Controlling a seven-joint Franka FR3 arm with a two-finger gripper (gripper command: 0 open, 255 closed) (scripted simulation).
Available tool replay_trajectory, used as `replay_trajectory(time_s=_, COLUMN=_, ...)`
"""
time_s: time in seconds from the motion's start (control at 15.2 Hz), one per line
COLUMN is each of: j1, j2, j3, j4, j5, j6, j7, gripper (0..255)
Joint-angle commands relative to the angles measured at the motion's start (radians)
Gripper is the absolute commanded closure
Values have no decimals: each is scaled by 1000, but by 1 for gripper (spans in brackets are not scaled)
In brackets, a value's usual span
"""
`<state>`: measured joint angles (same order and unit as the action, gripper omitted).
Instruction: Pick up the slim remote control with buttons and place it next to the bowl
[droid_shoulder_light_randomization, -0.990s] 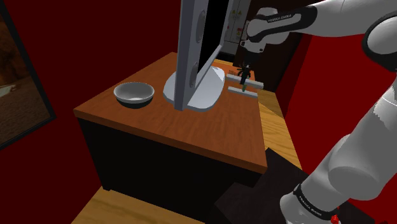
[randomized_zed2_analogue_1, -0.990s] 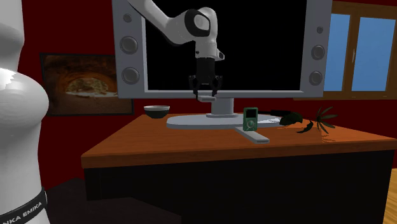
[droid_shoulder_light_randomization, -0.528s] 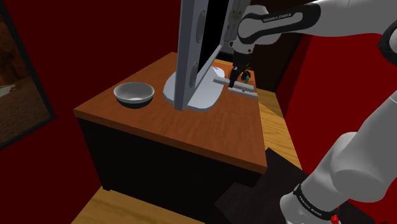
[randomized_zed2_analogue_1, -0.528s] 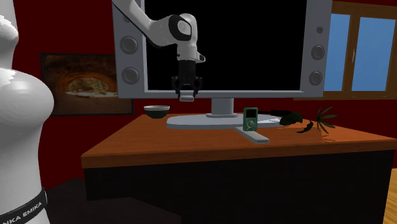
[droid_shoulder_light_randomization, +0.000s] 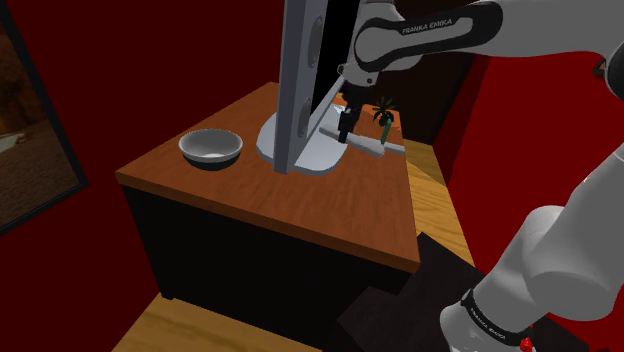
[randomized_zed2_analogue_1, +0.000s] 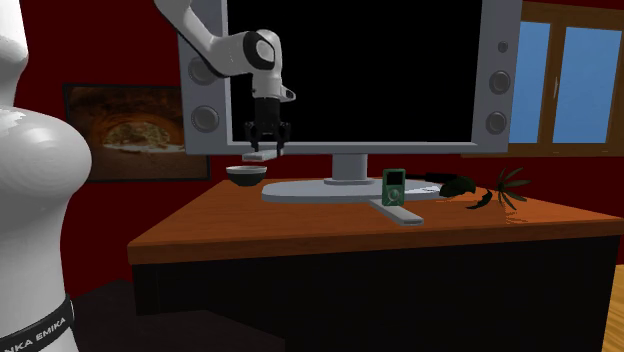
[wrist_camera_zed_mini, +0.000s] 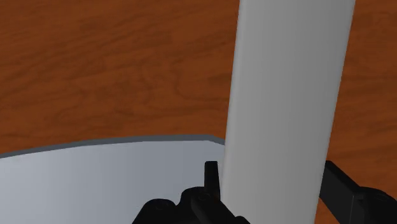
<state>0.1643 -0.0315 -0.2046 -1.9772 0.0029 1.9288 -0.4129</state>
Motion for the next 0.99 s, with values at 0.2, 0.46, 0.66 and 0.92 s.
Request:
replay_trajectory(time_s=0.2, j1=68, j2=30, j3=63, j4=36, j5=17, j6=4, j7=115, gripper=255)
replay_trajectory(time_s=0.46, j1=71, j2=15, j3=60, j4=5, j5=-318, j6=-2, j7=142, gripper=0)
replay_trajectory(time_s=0.66, j1=66, j2=-199, j3=55, j4=-191, j5=-325, j6=144, j7=168, gripper=0)
replay_trajectory(time_s=0.92, j1=60, j2=-233, j3=46, j4=-259, j5=-332, j6=218, j7=175, gripper=0)
